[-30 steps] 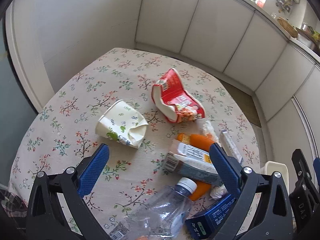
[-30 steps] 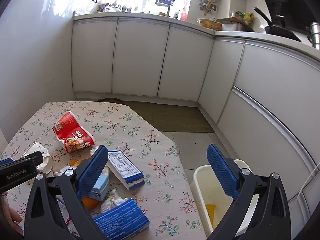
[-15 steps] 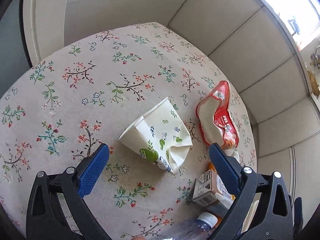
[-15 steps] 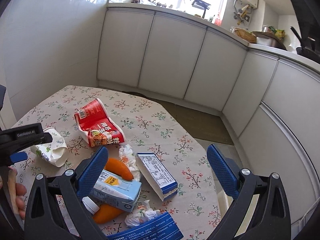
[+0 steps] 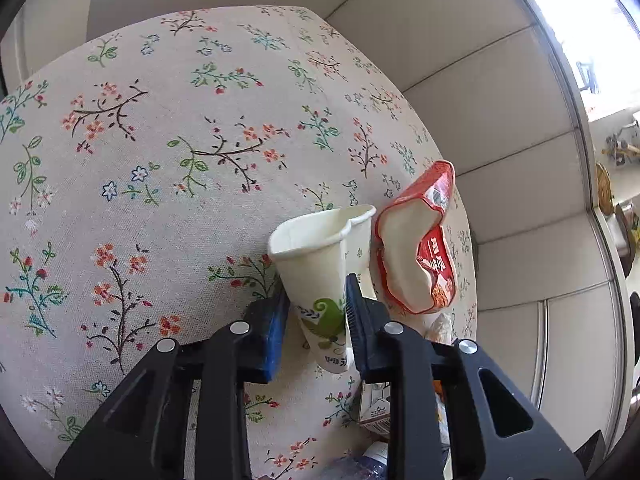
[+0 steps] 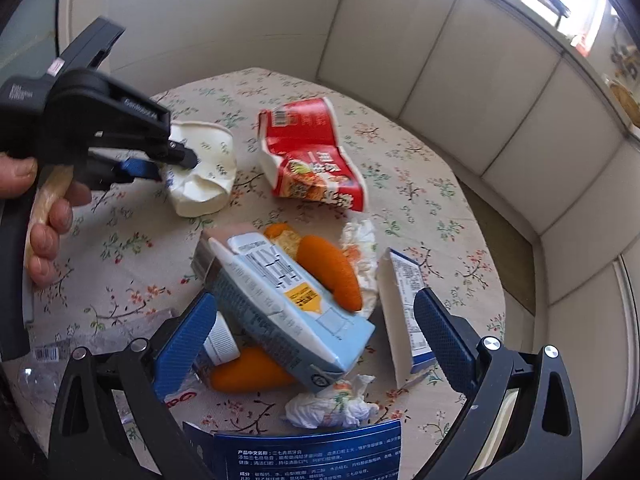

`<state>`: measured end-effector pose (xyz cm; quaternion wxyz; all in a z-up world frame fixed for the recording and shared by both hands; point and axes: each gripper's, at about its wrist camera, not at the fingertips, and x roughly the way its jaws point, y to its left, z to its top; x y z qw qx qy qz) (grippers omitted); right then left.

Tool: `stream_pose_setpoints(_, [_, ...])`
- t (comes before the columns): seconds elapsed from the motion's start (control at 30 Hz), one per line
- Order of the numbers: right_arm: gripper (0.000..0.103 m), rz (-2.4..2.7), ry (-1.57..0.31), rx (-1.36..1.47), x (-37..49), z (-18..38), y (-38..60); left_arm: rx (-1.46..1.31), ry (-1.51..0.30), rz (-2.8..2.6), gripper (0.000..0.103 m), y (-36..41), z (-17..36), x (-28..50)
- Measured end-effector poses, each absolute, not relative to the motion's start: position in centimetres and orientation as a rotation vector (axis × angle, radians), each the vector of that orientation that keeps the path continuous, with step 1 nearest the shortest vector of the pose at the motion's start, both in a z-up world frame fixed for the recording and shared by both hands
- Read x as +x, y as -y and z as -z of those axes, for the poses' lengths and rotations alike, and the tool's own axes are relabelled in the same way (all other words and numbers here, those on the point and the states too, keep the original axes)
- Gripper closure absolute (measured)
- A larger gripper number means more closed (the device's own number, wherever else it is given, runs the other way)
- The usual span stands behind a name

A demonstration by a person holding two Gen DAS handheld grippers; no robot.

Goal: Collect trash
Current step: 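Grasp the white paper cup with the left tool, lift it, then grasp the milk carton with the right tool while the left tool holds the paper cup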

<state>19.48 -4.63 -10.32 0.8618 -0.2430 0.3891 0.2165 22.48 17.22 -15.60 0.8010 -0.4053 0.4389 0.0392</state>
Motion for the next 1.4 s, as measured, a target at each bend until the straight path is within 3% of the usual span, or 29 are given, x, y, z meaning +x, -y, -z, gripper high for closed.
stream_pose_setpoints(0.5, [0.007,-0.700,-1.054,-0.543,23.6,12.2,3.4,-0.326,-0.779,0.086,0.079,-14.4,3.5,18.1])
stream_pose_setpoints(0.7, [0.007,-0.801,-1.209,-0.455,26.0,13.8,4.0,-0.322,-0.766,0.104,0.079,-16.2,4.2,16.8])
stream_pose_setpoints(0.77, [0.012,-0.807,-1.225,-0.440,25.8,14.2,3.8,-0.372,-0.799,0.100,0.079,-16.8,5.4,17.4])
stream_pose_setpoints(0.8, [0.021,-0.815,-1.236,-0.435,25.6,14.2,3.7,-0.393,-0.815,0.099,0.079,-17.0,5.7,17.7])
stream_pose_setpoints(1.03, [0.038,-0.758,-1.232,-0.403,24.4,13.8,2.6,-0.425,-0.805,0.104,0.079,-17.6,5.4,17.8])
stream_pose_setpoints(1.4, [0.041,-0.617,-1.208,-0.186,23.3,12.1,3.7,-0.447,-0.779,0.109,0.079,-17.8,4.8,17.3])
